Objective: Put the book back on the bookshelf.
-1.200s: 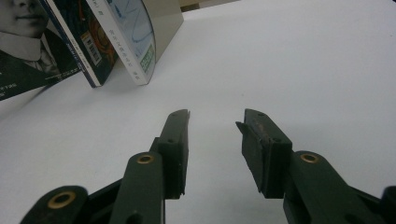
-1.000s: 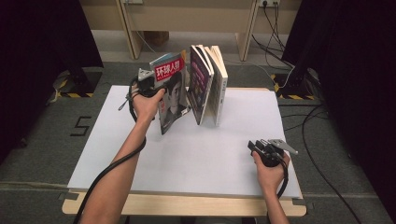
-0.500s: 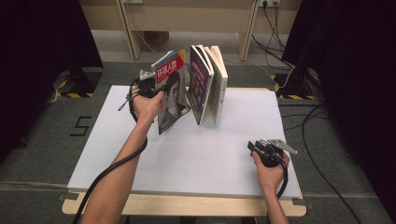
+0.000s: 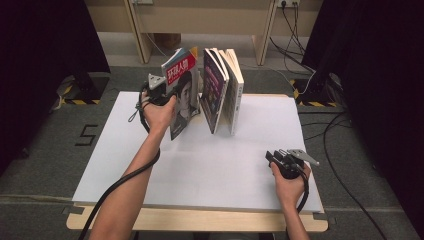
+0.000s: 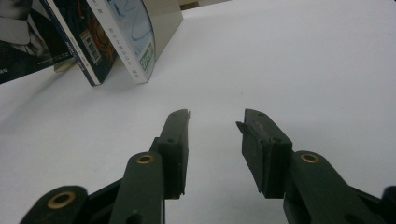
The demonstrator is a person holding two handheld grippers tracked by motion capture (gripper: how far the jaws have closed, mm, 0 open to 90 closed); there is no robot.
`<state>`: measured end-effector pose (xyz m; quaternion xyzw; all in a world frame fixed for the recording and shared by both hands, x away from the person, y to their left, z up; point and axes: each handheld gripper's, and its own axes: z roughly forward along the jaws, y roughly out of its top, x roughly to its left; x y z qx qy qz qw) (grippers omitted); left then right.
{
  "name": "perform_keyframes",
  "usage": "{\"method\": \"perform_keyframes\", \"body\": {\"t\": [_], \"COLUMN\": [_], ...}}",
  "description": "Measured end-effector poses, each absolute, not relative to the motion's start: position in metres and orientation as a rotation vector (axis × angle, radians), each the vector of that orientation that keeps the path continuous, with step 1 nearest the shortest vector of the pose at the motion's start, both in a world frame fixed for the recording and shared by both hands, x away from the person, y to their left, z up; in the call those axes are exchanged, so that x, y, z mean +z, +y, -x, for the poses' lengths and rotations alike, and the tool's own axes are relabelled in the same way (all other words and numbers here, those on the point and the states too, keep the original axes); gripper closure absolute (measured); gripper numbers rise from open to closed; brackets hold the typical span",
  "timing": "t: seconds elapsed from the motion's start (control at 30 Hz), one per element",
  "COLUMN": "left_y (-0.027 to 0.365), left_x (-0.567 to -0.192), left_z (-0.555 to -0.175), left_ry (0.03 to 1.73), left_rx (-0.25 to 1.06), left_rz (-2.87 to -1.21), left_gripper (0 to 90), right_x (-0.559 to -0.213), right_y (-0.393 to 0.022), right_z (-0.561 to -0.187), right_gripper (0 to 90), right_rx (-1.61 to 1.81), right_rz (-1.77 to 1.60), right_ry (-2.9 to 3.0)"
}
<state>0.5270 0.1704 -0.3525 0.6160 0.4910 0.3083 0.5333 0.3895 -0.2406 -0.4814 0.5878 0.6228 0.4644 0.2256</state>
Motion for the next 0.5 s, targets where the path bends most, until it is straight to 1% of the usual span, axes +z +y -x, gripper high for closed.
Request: {"method": "perform_keyframes", "body": {"t": [0.13,0.5], "left_y": [0.17,0.167], "left_x": [-0.356,-0.367], "left_z": [-0.528,-0.533], "left_ry": [1.167,1.141], "left_rx": [0.783,0.81], "left_rz": [-1.459,-1.411], "left_gripper": [86.3,86.3], "right_x": [-0.482,-0.481], "right_y": [-0.241,-0.243], "right_z": [-0.39,-0.39], "right_gripper": [62.0,62.2], "right_rx": [1.28,1.285], "right_rz": [-1.615,-1.617], "right_ry": [1.721,1.708]}}
